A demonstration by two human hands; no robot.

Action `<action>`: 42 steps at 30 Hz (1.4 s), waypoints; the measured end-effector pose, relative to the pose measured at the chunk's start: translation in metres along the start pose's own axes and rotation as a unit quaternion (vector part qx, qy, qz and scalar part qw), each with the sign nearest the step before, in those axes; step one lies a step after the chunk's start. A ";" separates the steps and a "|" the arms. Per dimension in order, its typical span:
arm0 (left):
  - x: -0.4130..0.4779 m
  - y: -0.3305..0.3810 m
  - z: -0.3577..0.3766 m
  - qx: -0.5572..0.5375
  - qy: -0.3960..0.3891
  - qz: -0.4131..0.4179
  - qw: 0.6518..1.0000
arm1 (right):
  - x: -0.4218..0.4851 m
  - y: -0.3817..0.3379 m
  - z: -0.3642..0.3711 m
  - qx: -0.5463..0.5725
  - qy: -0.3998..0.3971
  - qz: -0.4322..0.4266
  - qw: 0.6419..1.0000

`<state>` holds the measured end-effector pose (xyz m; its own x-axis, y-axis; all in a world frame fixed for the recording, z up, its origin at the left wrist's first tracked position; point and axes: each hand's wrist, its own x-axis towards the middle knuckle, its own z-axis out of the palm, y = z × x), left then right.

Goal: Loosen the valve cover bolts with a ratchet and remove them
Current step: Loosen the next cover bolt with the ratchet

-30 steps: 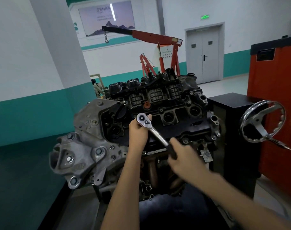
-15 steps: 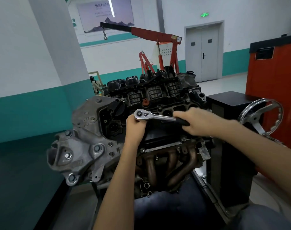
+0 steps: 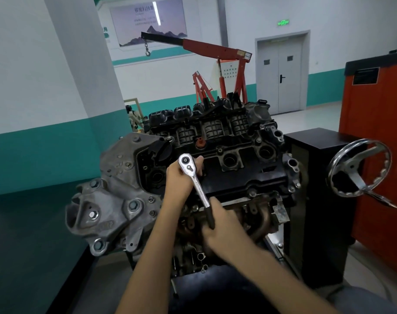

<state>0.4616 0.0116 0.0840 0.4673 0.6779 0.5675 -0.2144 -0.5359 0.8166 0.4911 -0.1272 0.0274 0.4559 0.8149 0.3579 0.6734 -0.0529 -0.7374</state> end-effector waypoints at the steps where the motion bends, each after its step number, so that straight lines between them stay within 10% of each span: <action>1: 0.002 0.002 -0.003 0.012 -0.017 0.017 1.000 | 0.004 0.005 -0.019 -0.030 -0.018 -0.013 0.999; 11: -0.004 0.008 0.006 -0.027 -0.021 0.016 0.999 | 0.066 0.006 -0.142 -0.418 -0.037 -0.145 0.896; 16: -0.005 0.006 0.015 -0.032 0.004 0.022 0.999 | 0.006 0.018 -0.058 -0.112 0.013 -0.029 0.993; 22: -0.002 0.008 0.014 -0.015 0.008 0.028 0.999 | -0.005 -0.002 0.021 0.082 0.020 0.018 0.996; 27: 0.000 0.008 0.011 -0.007 -0.029 0.017 0.999 | 0.018 0.019 -0.080 -0.154 -0.047 -0.046 0.986; 32: 0.002 0.006 0.004 -0.017 -0.010 0.021 1.000 | 0.071 0.000 -0.144 -0.471 -0.029 -0.174 0.864; 38: -0.004 0.005 0.015 -0.028 0.015 0.026 0.999 | 0.001 0.016 -0.048 -0.149 0.041 -0.033 0.987; 42: -0.004 0.008 0.014 -0.013 0.021 0.029 0.999 | -0.010 -0.012 0.037 0.041 0.080 0.012 0.996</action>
<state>0.4702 -0.0025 0.0862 0.4176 0.6673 0.6167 -0.2619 -0.5615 0.7850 0.4571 -0.1134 0.0115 0.5616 0.7118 0.4218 0.6144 -0.0173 -0.7888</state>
